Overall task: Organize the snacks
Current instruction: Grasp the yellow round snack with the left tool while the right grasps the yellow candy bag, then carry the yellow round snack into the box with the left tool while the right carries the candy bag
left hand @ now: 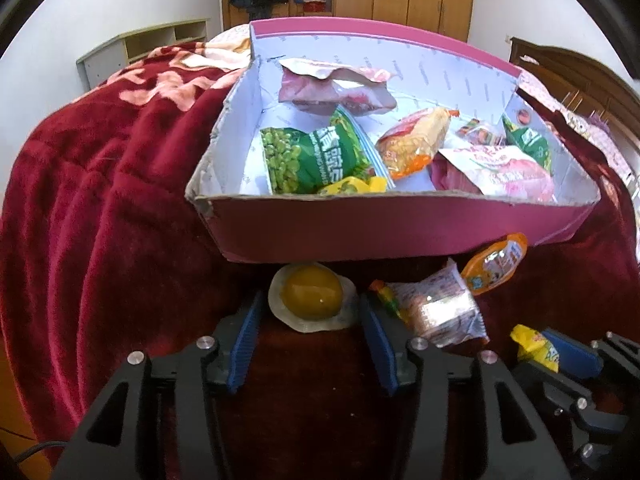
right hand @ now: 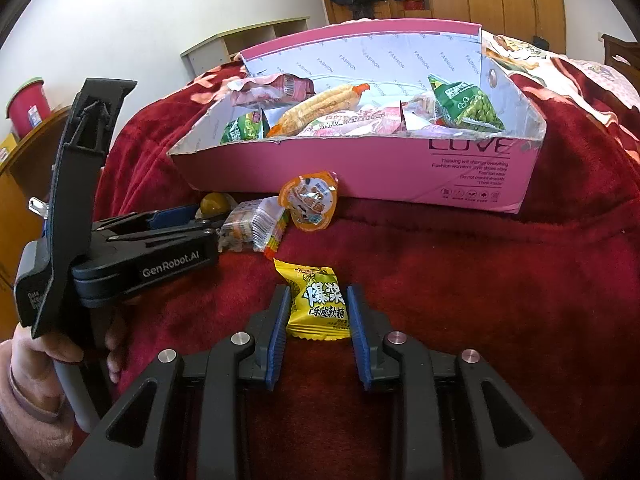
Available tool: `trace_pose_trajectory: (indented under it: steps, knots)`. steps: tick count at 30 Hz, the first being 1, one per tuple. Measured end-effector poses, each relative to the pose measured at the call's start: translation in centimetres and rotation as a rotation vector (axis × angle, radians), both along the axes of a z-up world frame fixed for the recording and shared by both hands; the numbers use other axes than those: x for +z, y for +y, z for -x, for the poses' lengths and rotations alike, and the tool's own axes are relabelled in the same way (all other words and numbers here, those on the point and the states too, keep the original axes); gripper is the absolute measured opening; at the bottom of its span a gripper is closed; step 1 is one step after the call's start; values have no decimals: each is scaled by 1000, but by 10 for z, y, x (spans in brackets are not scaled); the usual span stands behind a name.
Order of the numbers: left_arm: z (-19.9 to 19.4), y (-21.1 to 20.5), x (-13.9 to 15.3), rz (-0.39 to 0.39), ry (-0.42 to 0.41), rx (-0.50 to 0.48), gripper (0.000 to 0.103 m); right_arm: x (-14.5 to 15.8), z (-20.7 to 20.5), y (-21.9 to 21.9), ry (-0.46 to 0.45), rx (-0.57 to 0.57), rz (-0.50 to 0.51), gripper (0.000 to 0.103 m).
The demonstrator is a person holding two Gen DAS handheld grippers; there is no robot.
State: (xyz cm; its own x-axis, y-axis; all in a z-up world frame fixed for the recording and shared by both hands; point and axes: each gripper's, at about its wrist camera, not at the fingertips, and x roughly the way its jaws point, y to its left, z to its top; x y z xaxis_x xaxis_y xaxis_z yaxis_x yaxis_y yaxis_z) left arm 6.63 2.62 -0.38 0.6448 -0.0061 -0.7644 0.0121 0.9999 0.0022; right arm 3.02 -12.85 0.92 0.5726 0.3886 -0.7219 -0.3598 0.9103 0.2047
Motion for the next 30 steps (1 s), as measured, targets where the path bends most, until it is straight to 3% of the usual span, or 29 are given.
trace_pose_trajectory:
  steps: [11,20,30]
  knots:
    - [8,-7,2,-39,-31,-15,52,0,1,2,-9,0,11,30]
    - [17,6,9,40,-47,-48,42,1,3,-4,-13,6,-35,30]
    - [37,15,23,101,-83,-72,41,3,6,-7,-28,2,-55,29]
